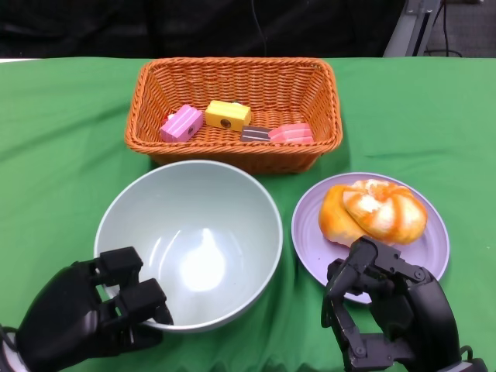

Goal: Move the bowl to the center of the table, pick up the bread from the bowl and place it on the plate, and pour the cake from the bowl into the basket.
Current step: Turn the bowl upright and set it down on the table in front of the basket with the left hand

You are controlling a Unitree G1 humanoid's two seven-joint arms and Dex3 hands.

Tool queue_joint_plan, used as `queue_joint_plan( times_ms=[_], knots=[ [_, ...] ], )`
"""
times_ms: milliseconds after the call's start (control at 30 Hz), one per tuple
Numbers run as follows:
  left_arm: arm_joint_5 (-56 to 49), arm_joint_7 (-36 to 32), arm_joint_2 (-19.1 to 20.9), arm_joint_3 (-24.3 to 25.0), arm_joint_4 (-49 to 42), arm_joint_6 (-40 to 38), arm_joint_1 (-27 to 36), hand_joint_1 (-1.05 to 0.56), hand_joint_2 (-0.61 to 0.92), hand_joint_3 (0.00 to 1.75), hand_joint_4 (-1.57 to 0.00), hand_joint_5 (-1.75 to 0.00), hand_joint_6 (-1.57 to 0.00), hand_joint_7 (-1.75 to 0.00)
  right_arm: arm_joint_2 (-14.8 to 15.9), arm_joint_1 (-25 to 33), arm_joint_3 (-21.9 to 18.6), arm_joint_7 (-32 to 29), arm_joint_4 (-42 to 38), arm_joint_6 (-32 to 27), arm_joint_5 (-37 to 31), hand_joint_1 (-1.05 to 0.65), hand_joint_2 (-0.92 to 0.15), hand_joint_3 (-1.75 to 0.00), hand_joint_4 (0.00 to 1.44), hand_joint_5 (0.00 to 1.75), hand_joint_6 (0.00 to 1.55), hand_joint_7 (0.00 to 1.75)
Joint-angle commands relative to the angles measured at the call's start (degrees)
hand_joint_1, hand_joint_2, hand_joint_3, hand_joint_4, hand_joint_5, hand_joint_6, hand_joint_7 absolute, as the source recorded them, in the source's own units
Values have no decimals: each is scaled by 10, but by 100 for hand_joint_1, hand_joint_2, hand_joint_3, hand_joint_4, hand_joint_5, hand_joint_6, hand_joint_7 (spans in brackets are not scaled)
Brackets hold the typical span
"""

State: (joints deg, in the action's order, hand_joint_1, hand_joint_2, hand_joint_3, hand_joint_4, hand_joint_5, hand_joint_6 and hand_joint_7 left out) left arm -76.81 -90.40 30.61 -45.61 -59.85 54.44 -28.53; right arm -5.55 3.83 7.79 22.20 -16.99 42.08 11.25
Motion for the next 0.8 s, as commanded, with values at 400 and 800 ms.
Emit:
queue_joint_plan(
  times_ms=[400, 800],
  knots=[
    [26, -21, -27, -28, -74, -10, -30, -8, 92, 17, -63, -175, -61, -132, 5, 8, -5, -7, 9, 5, -4, 13, -34, -145, 80, 172, 66, 145],
    [59, 7, -23, -47, -88, -7, -39, -22, 92, 3, -72, -83, -88, -22, 4, -2, -7, -6, -3, 6, -3, 13, -33, -146, 81, 172, 68, 144]
  ],
)
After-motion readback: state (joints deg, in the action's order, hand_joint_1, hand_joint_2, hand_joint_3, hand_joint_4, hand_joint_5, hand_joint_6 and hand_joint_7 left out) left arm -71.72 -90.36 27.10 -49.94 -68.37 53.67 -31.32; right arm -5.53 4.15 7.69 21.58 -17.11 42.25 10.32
